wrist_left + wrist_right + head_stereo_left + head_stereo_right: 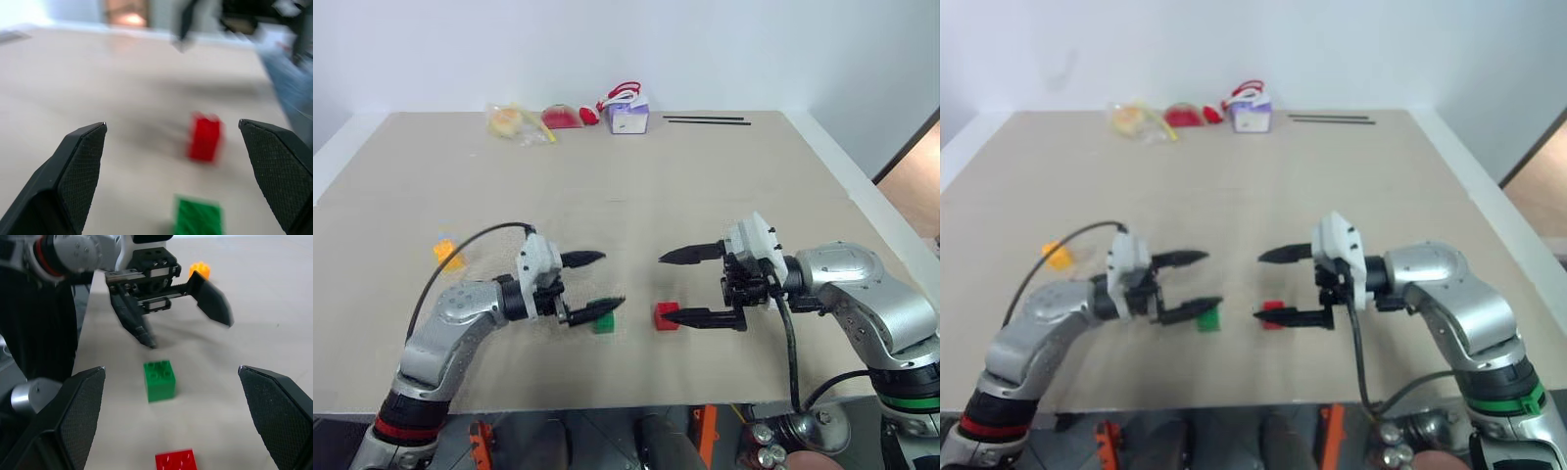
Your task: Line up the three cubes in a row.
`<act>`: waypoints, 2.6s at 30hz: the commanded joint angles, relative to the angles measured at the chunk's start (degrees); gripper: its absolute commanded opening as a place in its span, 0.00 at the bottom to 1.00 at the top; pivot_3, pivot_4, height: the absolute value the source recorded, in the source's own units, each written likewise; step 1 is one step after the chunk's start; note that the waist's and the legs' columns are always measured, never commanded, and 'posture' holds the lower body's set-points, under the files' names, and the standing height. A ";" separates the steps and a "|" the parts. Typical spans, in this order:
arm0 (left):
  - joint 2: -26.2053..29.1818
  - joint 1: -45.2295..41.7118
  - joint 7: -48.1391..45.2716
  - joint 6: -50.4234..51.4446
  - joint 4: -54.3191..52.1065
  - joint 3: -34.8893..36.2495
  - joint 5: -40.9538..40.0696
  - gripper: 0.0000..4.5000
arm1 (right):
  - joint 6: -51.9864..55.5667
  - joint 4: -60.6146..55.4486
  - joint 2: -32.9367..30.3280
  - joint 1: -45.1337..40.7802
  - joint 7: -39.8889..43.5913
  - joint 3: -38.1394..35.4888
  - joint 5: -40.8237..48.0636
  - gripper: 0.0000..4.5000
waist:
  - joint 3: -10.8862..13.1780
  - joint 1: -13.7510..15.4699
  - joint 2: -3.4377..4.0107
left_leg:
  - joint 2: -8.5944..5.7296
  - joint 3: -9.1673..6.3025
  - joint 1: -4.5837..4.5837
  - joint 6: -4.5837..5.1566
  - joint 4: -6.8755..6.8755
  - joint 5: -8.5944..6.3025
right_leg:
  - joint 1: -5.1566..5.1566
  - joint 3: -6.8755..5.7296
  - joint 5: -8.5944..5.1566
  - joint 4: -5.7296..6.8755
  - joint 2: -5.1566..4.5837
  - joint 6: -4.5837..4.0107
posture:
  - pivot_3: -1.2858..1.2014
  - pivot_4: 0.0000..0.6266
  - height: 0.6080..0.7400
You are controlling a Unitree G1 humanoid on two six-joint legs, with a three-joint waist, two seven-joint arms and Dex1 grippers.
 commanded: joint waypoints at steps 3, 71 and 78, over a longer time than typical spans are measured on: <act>-10.67 0.25 28.48 2.25 -6.78 4.97 10.87 1.00 | -1.11 1.37 2.48 -2.98 -2.09 -0.76 -0.09 1.00 | 0.00 0.01 -0.04 | -0.02 0.00 -0.01 0.00 0.12 0.00 | 0.04 0.02 0.09 0.00 0.01 0.06 | 0.52 0.24 1.00; -15.06 -1.42 52.36 -0.88 16.15 19.34 22.39 1.00 | -5.39 13.90 13.11 -13.57 -1.57 3.54 -5.99 1.00 | -0.01 -0.04 -0.05 | -0.04 0.02 -0.04 -0.01 0.15 0.03 | -0.01 0.07 0.25 -0.02 0.07 0.05 | 0.52 0.24 1.00; -14.60 -2.26 52.33 -1.98 18.33 19.37 22.28 1.00 | -5.25 13.44 12.88 -13.25 -1.83 3.41 -6.03 1.00 | -0.01 -0.04 -0.05 | -0.03 0.02 -0.05 -0.02 0.13 0.03 | -0.02 0.07 0.25 -0.02 0.06 0.05 | 0.52 0.24 1.00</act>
